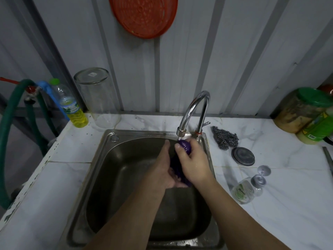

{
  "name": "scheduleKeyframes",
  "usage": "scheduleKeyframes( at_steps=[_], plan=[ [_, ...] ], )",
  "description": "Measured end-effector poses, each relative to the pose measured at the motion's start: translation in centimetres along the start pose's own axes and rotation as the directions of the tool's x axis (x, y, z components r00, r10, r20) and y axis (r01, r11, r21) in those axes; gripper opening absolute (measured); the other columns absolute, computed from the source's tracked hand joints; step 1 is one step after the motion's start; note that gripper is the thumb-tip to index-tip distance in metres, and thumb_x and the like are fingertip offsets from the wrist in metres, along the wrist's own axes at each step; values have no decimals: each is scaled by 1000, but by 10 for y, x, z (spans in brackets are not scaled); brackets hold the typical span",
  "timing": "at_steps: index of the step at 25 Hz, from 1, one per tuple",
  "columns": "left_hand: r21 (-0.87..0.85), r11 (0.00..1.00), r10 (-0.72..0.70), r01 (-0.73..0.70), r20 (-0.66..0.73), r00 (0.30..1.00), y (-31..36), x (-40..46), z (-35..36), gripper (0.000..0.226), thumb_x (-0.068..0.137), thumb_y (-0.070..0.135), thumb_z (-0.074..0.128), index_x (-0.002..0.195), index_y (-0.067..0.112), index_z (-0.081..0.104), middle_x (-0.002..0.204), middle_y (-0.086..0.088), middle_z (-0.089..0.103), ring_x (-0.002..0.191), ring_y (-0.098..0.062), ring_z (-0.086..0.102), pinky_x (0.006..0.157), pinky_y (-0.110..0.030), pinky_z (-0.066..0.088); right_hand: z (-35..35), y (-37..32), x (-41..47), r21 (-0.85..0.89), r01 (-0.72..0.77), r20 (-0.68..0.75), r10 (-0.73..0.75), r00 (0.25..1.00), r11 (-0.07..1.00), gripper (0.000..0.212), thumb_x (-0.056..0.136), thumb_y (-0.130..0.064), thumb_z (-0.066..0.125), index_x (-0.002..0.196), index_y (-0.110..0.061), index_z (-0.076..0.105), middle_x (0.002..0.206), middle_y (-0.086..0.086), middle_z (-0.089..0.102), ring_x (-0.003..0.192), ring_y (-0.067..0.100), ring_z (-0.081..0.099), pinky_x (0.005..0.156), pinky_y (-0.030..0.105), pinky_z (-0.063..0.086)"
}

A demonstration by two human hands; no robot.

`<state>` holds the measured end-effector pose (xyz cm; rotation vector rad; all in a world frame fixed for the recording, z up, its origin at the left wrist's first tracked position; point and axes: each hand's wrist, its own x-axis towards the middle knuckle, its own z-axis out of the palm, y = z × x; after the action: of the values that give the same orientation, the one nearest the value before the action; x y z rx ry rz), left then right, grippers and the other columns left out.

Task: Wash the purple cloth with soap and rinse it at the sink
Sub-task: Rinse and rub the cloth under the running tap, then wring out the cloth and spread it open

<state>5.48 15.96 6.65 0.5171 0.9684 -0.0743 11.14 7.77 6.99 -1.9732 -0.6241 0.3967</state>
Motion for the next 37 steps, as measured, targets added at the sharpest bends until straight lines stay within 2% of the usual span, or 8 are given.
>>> scheduleKeyframes(
  at_steps=[5,12,16,21,25,28,30,37],
  plan=[
    [-186,974,143,-129,65,988,-5,7,-7,27,95,27,55,90,2,65,66,-16,68,74,-30,63,71,-39,49,-30,-17,-16,-346,195,385,-50,921,918,36,89,-42,65,121,-25,63,107,1,66,93,16,59,80,25,43],
    [-241,943,281,-230,206,938,-5,19,-12,42,88,14,57,128,2,59,104,-21,65,86,-33,64,81,-44,50,-122,-46,82,-703,55,362,290,886,709,18,93,-11,54,97,-4,70,94,18,74,82,36,74,67,35,59],
    [-236,941,297,-242,233,926,-8,30,-12,64,82,19,59,143,2,50,104,-19,65,86,-33,64,76,-42,54,-121,-21,155,-506,-277,190,419,888,817,25,96,2,50,119,-1,59,118,26,63,88,31,66,75,37,59],
    [-227,940,310,-255,258,915,-7,36,-7,63,80,20,60,140,2,51,110,-19,60,87,-32,62,81,-43,50,-82,12,181,148,-617,182,593,785,773,48,102,-20,44,144,3,40,149,28,44,133,43,50,100,50,50],
    [-236,938,301,-252,202,932,-2,39,1,52,71,22,65,119,4,58,104,-18,63,86,-31,61,84,-44,49,-67,23,187,337,-650,251,600,759,681,70,97,-37,43,150,5,30,144,27,46,127,39,54,100,49,53],
    [-227,945,274,-234,164,948,3,40,5,50,66,21,65,112,4,60,105,-18,63,89,-32,60,89,-46,49,-65,24,184,282,-635,246,585,772,719,80,91,-54,41,147,2,36,152,25,42,139,38,45,110,47,42],
    [-220,948,267,-231,152,952,4,38,7,40,66,19,64,104,6,62,97,-17,65,87,-32,60,88,-46,48,-64,23,181,253,-622,254,570,782,741,93,87,-68,37,150,2,34,132,21,57,120,35,58,108,45,41],
    [-255,934,298,-249,174,939,6,36,2,63,72,17,65,133,5,55,118,-19,61,93,-32,60,99,-48,44,-44,5,183,399,-529,269,456,848,748,102,82,-87,17,132,-9,62,128,19,67,116,32,64,108,58,41]
  ],
)
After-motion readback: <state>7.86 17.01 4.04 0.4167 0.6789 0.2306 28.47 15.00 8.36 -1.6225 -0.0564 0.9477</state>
